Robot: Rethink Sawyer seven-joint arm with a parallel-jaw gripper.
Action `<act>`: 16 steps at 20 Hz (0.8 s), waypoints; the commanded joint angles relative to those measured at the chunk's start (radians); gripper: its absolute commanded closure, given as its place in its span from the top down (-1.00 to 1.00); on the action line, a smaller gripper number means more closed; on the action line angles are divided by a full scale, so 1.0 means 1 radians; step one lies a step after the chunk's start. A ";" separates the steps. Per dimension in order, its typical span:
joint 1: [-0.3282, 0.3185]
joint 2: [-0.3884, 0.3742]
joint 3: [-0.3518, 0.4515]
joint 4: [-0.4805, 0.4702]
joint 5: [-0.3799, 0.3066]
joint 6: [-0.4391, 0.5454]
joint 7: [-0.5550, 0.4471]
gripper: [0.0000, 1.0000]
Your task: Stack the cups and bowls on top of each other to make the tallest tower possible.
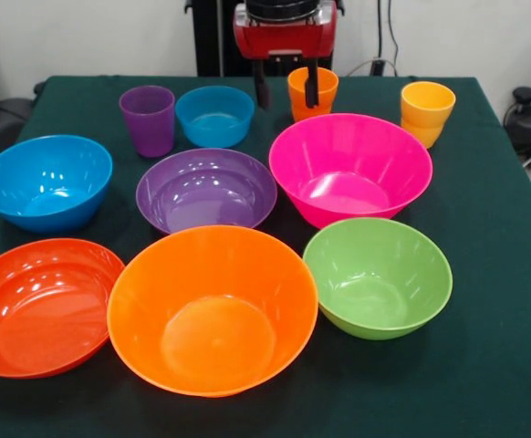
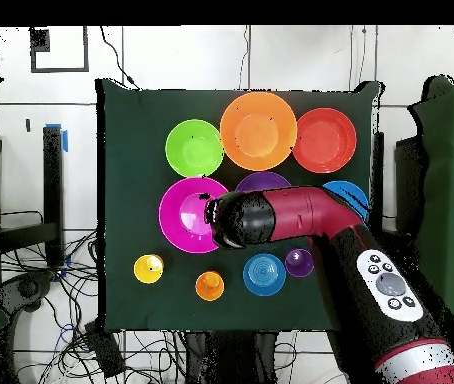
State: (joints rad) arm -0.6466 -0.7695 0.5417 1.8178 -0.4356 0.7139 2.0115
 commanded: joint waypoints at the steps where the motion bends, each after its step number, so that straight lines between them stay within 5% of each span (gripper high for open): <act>1: 0.035 0.005 0.061 -0.102 0.007 0.146 -0.168 1.00; 7: 0.095 0.133 0.027 -0.243 -0.084 0.122 -0.136 1.00; 16: 0.161 0.261 -0.003 -0.419 -0.132 0.131 -0.142 1.00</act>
State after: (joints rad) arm -0.5242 -0.6161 0.5506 1.5257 -0.4900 0.7882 2.0115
